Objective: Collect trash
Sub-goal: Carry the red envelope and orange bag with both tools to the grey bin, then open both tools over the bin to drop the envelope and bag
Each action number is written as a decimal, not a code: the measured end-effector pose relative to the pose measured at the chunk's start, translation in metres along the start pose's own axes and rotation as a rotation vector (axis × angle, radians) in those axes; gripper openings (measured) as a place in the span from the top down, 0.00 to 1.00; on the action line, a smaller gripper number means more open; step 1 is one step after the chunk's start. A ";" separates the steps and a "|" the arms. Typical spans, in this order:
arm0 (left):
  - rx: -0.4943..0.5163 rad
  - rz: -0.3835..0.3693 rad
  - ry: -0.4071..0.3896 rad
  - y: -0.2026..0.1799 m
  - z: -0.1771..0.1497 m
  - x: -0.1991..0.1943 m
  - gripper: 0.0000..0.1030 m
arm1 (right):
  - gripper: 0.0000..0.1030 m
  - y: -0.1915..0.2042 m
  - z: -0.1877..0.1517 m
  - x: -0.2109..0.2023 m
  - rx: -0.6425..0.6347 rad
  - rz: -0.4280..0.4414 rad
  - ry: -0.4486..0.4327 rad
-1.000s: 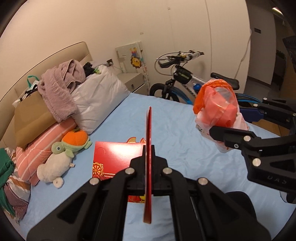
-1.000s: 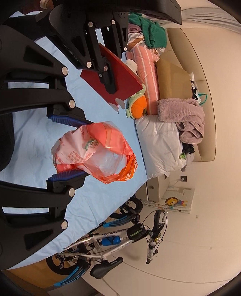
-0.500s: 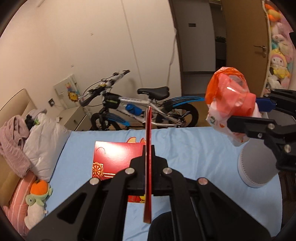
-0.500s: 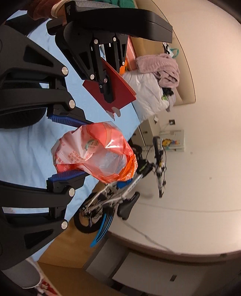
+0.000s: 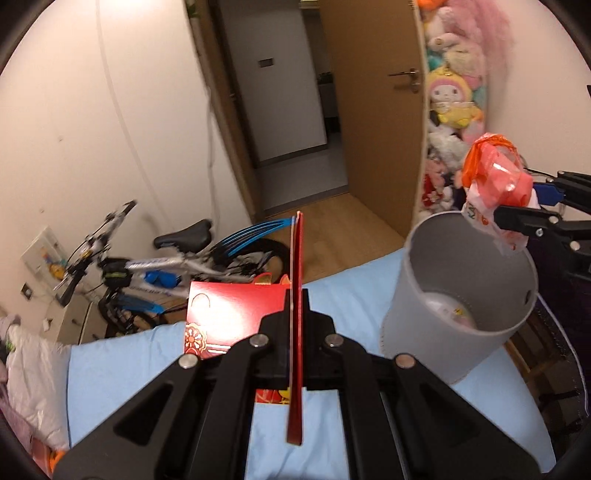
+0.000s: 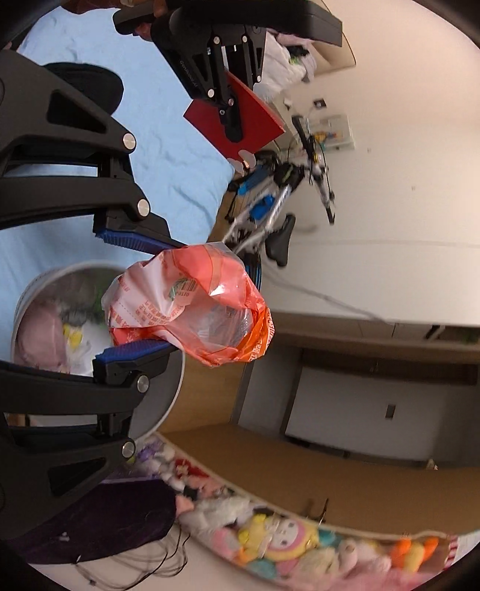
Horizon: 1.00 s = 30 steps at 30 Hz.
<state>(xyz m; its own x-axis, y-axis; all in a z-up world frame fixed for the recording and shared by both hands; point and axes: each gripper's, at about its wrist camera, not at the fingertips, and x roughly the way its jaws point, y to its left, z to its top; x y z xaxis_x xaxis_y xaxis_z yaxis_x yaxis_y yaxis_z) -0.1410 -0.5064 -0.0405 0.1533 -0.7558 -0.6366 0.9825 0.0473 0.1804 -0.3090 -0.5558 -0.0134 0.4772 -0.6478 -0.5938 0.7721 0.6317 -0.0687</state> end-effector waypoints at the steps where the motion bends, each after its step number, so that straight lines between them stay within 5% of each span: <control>1: 0.009 -0.019 -0.008 -0.005 0.004 0.001 0.97 | 0.61 -0.007 -0.003 -0.003 0.005 -0.017 0.002; 10: 0.090 -0.209 -0.025 -0.054 0.032 0.023 0.97 | 0.61 -0.041 -0.019 -0.006 0.034 -0.105 0.058; 21: 0.156 -0.353 -0.006 -0.098 0.035 0.047 0.96 | 0.59 -0.071 -0.032 0.005 0.106 -0.157 0.113; 24: 0.139 -0.395 0.009 -0.105 0.037 0.058 0.93 | 0.44 -0.075 -0.036 0.009 0.132 -0.158 0.118; 26: 0.123 -0.411 0.025 -0.106 0.037 0.065 0.81 | 0.42 -0.078 -0.037 0.013 0.139 -0.158 0.127; 27: 0.120 -0.408 0.024 -0.107 0.036 0.066 0.56 | 0.42 -0.079 -0.037 0.015 0.139 -0.159 0.134; 28: 0.118 -0.386 0.012 -0.107 0.036 0.067 0.41 | 0.42 -0.079 -0.038 0.017 0.140 -0.162 0.138; 30: 0.125 -0.359 -0.011 -0.106 0.032 0.068 0.31 | 0.41 -0.081 -0.038 0.017 0.147 -0.167 0.138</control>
<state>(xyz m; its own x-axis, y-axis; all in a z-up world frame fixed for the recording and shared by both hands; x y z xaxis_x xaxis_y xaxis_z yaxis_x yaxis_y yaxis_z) -0.2380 -0.5835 -0.0787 -0.2001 -0.7172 -0.6676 0.9529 -0.3011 0.0378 -0.3795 -0.6017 -0.0486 0.2836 -0.6673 -0.6886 0.8931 0.4454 -0.0637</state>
